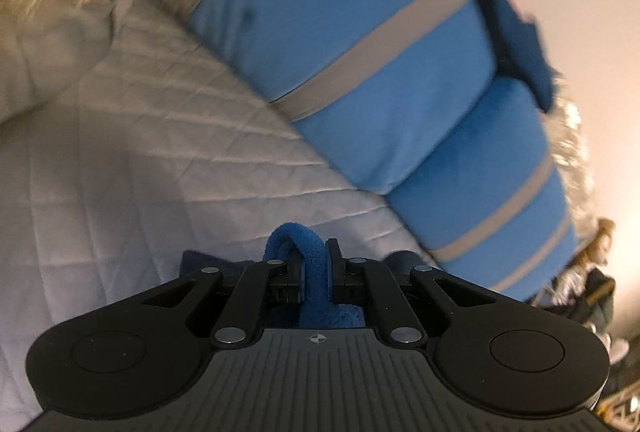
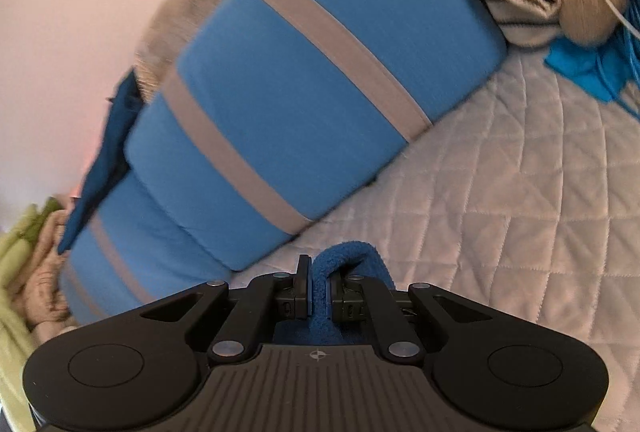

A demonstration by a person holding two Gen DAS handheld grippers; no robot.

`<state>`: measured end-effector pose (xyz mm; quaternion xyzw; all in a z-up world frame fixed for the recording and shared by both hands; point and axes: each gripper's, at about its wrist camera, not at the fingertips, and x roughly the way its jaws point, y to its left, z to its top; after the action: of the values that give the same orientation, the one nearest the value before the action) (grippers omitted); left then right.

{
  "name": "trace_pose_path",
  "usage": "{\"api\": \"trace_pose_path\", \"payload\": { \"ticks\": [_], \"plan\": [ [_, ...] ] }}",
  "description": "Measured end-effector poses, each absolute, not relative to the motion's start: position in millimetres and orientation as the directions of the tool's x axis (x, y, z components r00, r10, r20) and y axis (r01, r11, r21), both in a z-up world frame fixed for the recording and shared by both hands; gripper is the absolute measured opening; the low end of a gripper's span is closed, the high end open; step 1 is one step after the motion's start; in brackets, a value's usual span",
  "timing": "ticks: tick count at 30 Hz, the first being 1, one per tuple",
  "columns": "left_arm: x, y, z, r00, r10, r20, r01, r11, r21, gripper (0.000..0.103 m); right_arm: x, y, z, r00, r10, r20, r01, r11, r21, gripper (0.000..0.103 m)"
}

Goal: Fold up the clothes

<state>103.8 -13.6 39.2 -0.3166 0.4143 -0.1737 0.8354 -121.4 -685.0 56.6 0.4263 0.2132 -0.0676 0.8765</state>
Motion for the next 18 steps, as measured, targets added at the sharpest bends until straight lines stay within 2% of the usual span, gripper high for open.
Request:
{"api": "trace_pose_path", "payload": {
  "ticks": [3, 6, 7, 8, 9, 10, 11, 12, 13, 15, 18],
  "plan": [
    [109.9, -13.3, 21.9, 0.579, -0.527, -0.622, -0.046, 0.740, -0.671, 0.012, -111.4, -683.2, 43.5, 0.882, 0.055, -0.468, 0.335, 0.624, 0.706, 0.009],
    [106.9, -8.8, 13.2, 0.581, -0.536, -0.613, -0.078, 0.712, -0.698, 0.013, -113.3, -681.6, 41.3, 0.880, 0.047, -0.472, 0.346, 0.616, 0.707, 0.015],
    [105.4, -5.2, 13.0, 0.584, -0.545, -0.602, -0.097, 0.689, -0.718, 0.017, -116.1, -681.5, 43.9, 0.885, 0.043, -0.464, 0.341, 0.619, 0.707, 0.025],
    [103.9, -1.6, 12.7, 0.587, -0.553, -0.591, -0.115, 0.666, -0.737, 0.026, -119.7, -681.6, 47.1, 0.892, 0.038, -0.451, 0.331, 0.623, 0.709, 0.036],
    [101.5, 2.0, 14.1, 0.598, -0.555, -0.578, -0.131, 0.644, -0.754, 0.033, -125.1, -680.8, 52.2, 0.902, 0.022, -0.432, 0.323, 0.630, 0.706, 0.063],
    [96.0, 5.7, 20.9, 0.633, -0.535, -0.559, -0.140, 0.631, -0.763, 0.052, -131.7, -679.3, 58.7, 0.912, -0.003, -0.410, 0.316, 0.641, 0.699, 0.085],
    [90.3, 8.8, 28.9, 0.669, -0.513, -0.538, -0.141, 0.623, -0.769, 0.072, -137.1, -676.8, 65.5, 0.920, -0.022, -0.392, 0.309, 0.658, 0.687, 0.094],
    [83.7, 10.0, 40.6, 0.709, -0.486, -0.511, -0.118, 0.633, -0.765, 0.079, -141.4, -673.3, 72.5, 0.925, -0.036, -0.379, 0.301, 0.679, 0.670, 0.103],
    [77.2, 11.2, 52.4, 0.747, -0.458, -0.482, -0.096, 0.644, -0.759, 0.083, -144.0, -669.5, 78.7, 0.927, -0.046, -0.373, 0.296, 0.701, 0.648, 0.103],
    [66.3, 5.3, 76.6, 0.794, -0.395, -0.462, -0.050, 0.715, -0.698, 0.084, -144.4, -657.0, 88.2, 0.917, -0.067, -0.393, 0.304, 0.756, 0.579, 0.103],
    [49.7, -30.4, 102.2, 0.827, -0.254, -0.501, -0.016, 0.881, -0.473, 0.085, -134.3, -630.8, 94.9, 0.885, -0.127, -0.448, 0.341, 0.831, 0.439, 0.103]
  ]
}}
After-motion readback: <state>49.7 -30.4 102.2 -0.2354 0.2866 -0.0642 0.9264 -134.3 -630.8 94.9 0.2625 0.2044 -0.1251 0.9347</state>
